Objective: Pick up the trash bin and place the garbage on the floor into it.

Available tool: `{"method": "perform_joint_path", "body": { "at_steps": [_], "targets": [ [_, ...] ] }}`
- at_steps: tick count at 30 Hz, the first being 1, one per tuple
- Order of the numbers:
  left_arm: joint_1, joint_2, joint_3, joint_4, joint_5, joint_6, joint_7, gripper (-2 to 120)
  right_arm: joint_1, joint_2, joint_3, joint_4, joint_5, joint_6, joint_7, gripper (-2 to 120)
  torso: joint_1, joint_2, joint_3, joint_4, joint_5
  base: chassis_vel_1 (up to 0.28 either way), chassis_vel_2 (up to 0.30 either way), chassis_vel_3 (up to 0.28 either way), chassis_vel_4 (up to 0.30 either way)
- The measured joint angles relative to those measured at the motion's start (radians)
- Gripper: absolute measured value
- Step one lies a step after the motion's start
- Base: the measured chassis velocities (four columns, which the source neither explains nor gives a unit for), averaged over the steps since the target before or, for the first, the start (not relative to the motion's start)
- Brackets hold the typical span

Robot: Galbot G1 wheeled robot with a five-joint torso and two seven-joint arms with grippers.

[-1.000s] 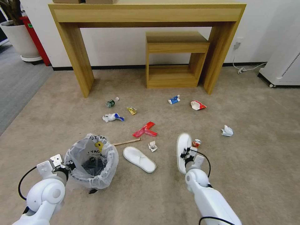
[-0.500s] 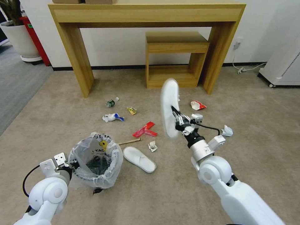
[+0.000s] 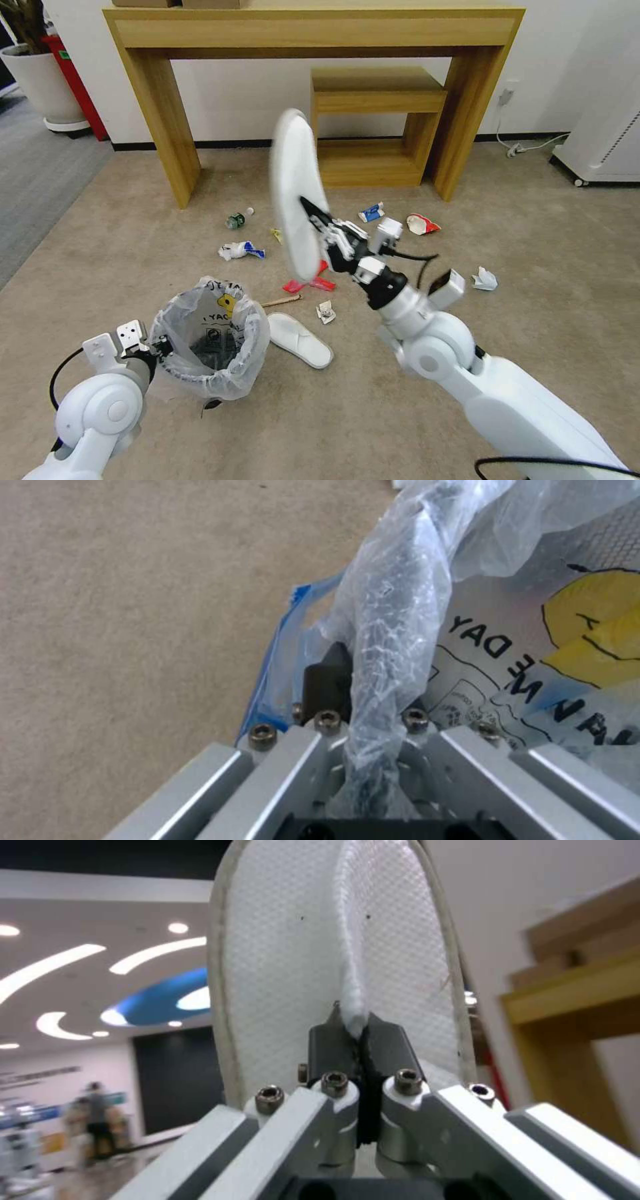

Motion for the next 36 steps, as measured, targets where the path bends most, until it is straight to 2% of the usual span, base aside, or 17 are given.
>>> {"method": "perform_joint_path", "body": {
  "at_steps": [6,9,13,16,24,36],
  "targets": [
    [0.012,-0.001,-0.001,-0.053,-0.020,0.007,-0.008,0,0.074,0.062,-0.114,-0.095,-0.009,0.046,-0.062,0,0.000,0.000,0.000,-0.0001,-0.0001,0.000,0.000,0.000,0.000],
    [0.021,-0.001,-0.008,-0.081,-0.025,0.010,-0.009,0,0.120,0.139,-0.212,-0.191,-0.031,0.067,-0.077,0,0.000,0.000,0.000,-0.0002,-0.0001,0.000,0.000,0.000,0.000],
    [0.025,-0.001,-0.014,-0.086,-0.025,0.010,-0.010,0,0.147,0.194,-0.271,-0.251,-0.041,0.077,-0.081,0,0.000,0.000,0.000,-0.0001,-0.0001,0.000,0.000,0.000,0.000],
    [0.029,-0.004,-0.021,-0.091,-0.025,0.010,-0.009,0,0.176,0.251,-0.341,-0.344,-0.057,0.097,-0.090,0,0.000,0.000,0.000,0.0001,-0.0001,0.000,0.000,0.000,0.000],
    [0.031,-0.013,-0.024,-0.094,-0.021,0.008,-0.005,0,0.188,0.286,-0.387,-0.483,-0.099,0.133,-0.123,0,0.000,0.000,0.000,-0.0002,-0.0001,0.000,0.000,0.000,0.000],
    [0.044,-0.015,-0.031,-0.105,-0.018,0.002,-0.001,0,0.165,0.297,-0.401,-0.568,-0.178,0.168,-0.146,0,0.000,0.000,0.000,-0.0003,0.0001,0.000,0.000,0.000,0.000]
  ]
}}
